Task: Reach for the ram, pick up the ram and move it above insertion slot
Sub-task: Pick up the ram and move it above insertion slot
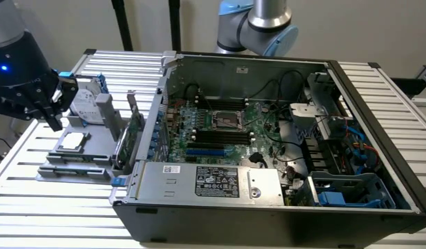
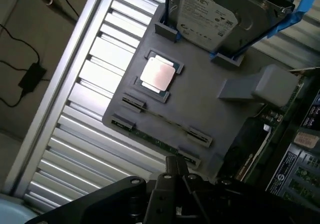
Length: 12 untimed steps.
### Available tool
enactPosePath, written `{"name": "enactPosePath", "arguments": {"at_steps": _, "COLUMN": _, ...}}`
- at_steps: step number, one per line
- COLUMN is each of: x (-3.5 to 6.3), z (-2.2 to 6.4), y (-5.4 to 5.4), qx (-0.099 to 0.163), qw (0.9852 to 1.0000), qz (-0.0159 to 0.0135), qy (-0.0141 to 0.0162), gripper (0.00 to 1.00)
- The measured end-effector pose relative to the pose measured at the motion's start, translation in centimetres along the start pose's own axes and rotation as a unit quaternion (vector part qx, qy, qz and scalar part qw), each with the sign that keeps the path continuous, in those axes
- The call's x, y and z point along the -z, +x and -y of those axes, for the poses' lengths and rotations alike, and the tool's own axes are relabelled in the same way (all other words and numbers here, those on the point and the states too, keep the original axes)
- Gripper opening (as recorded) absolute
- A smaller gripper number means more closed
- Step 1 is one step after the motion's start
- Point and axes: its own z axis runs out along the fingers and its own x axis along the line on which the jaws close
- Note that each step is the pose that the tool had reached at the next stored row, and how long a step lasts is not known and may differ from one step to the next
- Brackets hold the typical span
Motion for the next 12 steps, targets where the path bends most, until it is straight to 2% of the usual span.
{"name": "enactPosePath", "arguments": {"at_steps": 3, "x": -0.04, "z": 0.00, "y": 0.00, "qx": 0.027, "qw": 0.9996, "qz": -0.0010, "qy": 0.0000, "gripper": 0.11}}
{"name": "enactPosePath", "arguments": {"at_steps": 6, "x": -0.08, "z": 0.00, "y": 0.00, "qx": 0.055, "qw": 0.9985, "qz": -0.0021, "qy": 0.0000, "gripper": 0.11}}
{"name": "enactPosePath", "arguments": {"at_steps": 9, "x": -0.12, "z": 0.01, "y": 0.00, "qx": 0.082, "qw": 0.9967, "qz": -0.0031, "qy": 0.0001, "gripper": 0.11}}
{"name": "enactPosePath", "arguments": {"at_steps": 12, "x": -0.16, "z": 0.01, "y": 0.00, "qx": 0.109, "qw": 0.9941, "qz": -0.0042, "qy": 0.0001, "gripper": 0.11}}
